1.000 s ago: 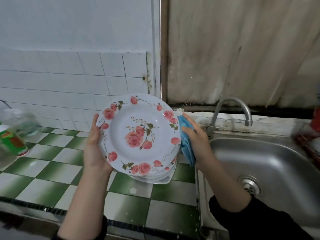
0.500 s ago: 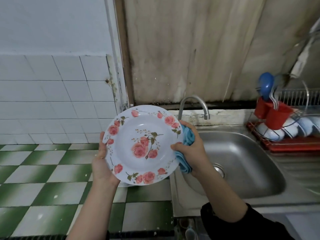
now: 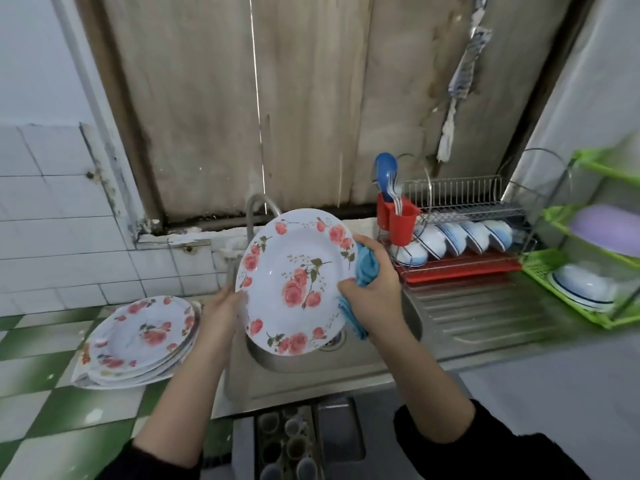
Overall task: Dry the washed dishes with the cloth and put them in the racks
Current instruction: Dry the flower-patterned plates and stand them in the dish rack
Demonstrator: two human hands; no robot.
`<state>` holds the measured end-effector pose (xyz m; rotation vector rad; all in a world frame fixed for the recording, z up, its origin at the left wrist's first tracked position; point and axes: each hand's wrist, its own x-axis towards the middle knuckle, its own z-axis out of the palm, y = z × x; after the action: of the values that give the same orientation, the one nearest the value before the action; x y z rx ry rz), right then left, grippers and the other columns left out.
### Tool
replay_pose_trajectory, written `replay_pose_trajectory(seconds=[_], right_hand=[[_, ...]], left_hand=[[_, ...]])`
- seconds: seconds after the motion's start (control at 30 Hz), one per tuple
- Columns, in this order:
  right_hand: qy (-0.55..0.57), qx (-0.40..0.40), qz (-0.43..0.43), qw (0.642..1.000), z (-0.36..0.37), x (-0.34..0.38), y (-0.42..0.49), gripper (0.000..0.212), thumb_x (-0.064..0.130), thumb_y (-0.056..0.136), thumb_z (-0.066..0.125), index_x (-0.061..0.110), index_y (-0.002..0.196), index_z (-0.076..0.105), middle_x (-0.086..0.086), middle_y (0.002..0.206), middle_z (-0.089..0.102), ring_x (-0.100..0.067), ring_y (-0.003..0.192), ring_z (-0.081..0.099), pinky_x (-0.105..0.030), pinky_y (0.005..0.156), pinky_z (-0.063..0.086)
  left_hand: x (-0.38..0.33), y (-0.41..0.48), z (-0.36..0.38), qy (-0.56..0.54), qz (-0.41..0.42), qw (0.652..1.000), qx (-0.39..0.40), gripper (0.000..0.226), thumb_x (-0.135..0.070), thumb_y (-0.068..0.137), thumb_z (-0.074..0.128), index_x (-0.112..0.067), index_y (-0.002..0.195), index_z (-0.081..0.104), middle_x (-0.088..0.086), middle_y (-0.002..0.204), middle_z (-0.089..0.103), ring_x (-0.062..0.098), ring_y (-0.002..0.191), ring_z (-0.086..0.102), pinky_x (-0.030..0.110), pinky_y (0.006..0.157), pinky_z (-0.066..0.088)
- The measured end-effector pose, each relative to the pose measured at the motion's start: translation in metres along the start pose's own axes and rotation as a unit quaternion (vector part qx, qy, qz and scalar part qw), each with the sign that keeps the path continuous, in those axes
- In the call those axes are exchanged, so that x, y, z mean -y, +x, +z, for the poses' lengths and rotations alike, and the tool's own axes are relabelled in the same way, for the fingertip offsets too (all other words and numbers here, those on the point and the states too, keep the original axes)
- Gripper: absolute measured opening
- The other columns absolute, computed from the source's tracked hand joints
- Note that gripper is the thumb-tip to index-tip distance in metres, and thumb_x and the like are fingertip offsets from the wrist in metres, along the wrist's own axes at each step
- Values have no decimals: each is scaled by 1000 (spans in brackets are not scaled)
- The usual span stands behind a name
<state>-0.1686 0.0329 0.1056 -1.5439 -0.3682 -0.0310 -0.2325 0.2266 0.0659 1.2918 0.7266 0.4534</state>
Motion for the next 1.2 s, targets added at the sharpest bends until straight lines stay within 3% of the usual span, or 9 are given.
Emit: replay_pose_trajectory(seconds=[0.1, 0.17, 0.23, 0.4, 0.63, 0.83, 1.0, 1.1, 1.2], right_hand=[[-40, -32, -30, 998, -48, 6, -1, 66, -16, 76, 54, 34, 120, 57, 17, 105, 63, -2, 93, 64, -15, 70, 55], [-70, -47, -57, 995, -80, 11, -1, 67, -17, 77, 54, 32, 123, 56, 14, 107, 62, -3, 92, 63, -12, 68, 53], [-97, -61, -80, 990, -109, 16, -1, 66, -18, 77, 54, 28, 125, 55, 11, 106, 60, 0, 87, 60, -7, 64, 50], [-144, -105, -116, 977, -165, 25, 3, 62, -16, 78, 56, 27, 123, 56, 22, 97, 56, 7, 83, 57, -1, 60, 44], [-231, -119, -120, 958, -213, 29, 29, 65, -11, 78, 58, 27, 131, 53, 21, 94, 54, -2, 78, 55, -1, 58, 41], [-282, -135, -128, 941, -229, 26, 72, 66, -8, 80, 58, 26, 136, 51, 1, 106, 60, -14, 77, 55, -10, 51, 37], [-292, -163, -153, 930, -233, 31, 108, 67, -6, 81, 56, 29, 137, 49, -4, 116, 60, -22, 91, 60, -33, 67, 50], [-304, -173, -160, 923, -233, 37, 130, 68, -6, 81, 55, 29, 139, 48, -4, 123, 58, -20, 100, 58, -29, 77, 46], [-299, -186, -176, 919, -231, 46, 155, 67, -4, 81, 57, 30, 138, 48, -2, 126, 57, -17, 102, 56, -27, 82, 45]], left_hand=[[-1, -16, 45, 58, 16, 998, 15, 41, -11, 97, 51, -22, 136, 49, 7, 121, 61, 24, 104, 57, 30, 82, 46], [3, -20, 71, 100, 39, 994, 16, 47, -11, 96, 53, -15, 143, 46, 7, 144, 47, 28, 125, 50, 41, 106, 40], [4, -27, 99, 127, 43, 991, 24, 49, -13, 96, 54, -15, 145, 45, 11, 149, 43, 31, 132, 45, 47, 112, 34], [-1, -38, 163, 158, 54, 983, 78, 40, -18, 98, 52, -17, 138, 53, 10, 140, 52, 29, 129, 47, 45, 111, 35], [-22, -26, 235, 181, 95, 972, 119, 40, -13, 97, 52, -11, 137, 53, 11, 142, 50, 27, 130, 46, 30, 102, 34], [-54, 3, 291, 208, 151, 956, 142, 41, -14, 97, 52, -12, 138, 51, 7, 130, 58, 21, 119, 51, 29, 96, 35], [-73, 39, 325, 226, 209, 938, 162, 48, -18, 97, 54, -23, 144, 46, 0, 138, 54, 14, 96, 59, 28, 81, 42], [-81, 56, 347, 258, 234, 923, 164, 52, -20, 100, 49, -22, 150, 35, 6, 153, 37, 22, 119, 53, 26, 89, 37], [-91, 70, 363, 306, 272, 894, 182, 56, -22, 101, 47, -22, 153, 26, 5, 159, 27, 25, 142, 31, 32, 108, 30]])
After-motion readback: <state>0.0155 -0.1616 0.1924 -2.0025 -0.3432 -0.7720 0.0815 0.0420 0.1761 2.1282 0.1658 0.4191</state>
